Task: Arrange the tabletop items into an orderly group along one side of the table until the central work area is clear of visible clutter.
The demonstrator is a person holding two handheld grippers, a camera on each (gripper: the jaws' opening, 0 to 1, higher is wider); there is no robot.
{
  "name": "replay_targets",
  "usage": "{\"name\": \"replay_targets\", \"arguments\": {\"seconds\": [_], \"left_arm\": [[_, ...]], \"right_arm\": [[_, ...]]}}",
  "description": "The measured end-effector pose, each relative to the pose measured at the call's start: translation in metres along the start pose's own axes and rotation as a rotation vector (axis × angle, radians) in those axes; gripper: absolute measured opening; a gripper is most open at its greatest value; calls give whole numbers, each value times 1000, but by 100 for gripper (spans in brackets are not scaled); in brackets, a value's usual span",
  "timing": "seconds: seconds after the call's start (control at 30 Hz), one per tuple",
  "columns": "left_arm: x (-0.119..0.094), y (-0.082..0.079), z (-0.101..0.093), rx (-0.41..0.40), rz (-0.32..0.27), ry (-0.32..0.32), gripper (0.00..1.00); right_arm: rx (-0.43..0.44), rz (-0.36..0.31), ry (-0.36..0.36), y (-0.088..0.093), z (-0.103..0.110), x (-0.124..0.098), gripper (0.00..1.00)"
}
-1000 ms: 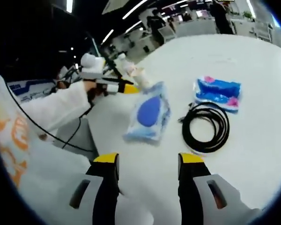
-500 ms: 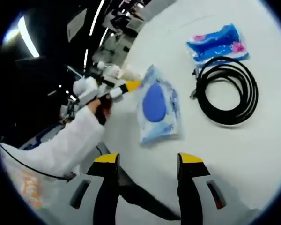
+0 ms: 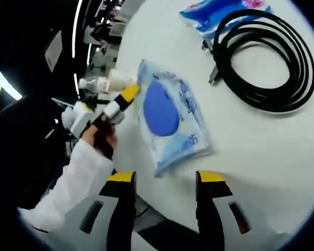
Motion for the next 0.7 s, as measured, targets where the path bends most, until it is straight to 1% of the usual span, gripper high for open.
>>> {"name": "replay_targets", "arguments": {"seconds": [0.1,0.13,0.17,0.23,0.3,0.37,0.4,0.43,0.47,0.57,0.6,0.67,0.7], "left_arm": [[0,2,-2,-1,-3,6,19],[0,2,-1,10,5,8,19],[0,2,-2,16,11,7,18],[-1,4,0,22,14,4,17],[-4,6,2,5,2,-2,13],[-7,7,3,-25,-9,-7,10],[-8,8,5,-24,-15,-5,8],[-11,9,3,-20,-20,-5,7],[-13,10,5,-7,-23,-8,5],[-22,12,7,0,-21,-17,2],[-27,12,9,-10,-22,-17,1],[-36,15,11,-20,-22,-21,0],[-41,18,11,-19,-21,-19,0]], "right_arm": [[30,12,25,1,-1,7,39],[46,1,24,0,-1,9,36],[55,0,24,0,-2,11,33],[112,-11,50,-3,-4,14,26],[136,-22,68,-5,-5,17,18],[98,-40,104,-8,-10,17,9],[100,-34,102,-8,-9,18,9],[139,-51,112,-10,-9,18,8],[134,-46,100,-10,-8,16,7],[155,-77,102,-12,-9,10,4],[185,-101,92,-14,-9,8,3],[217,-134,93,-19,-10,0,1],[212,-135,99,-20,-10,-5,0]]}}
Point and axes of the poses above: the point that each gripper's makers call its tool centre point, and the gripper's own axes: x roughly forward along the fingers, z roughly to its left, y roughly out of its underside, the point moved 7 cm from there along -x, roughly backward along the fingers, and after that the axes turned 3 degrees about -x, right-handed, at the moved point
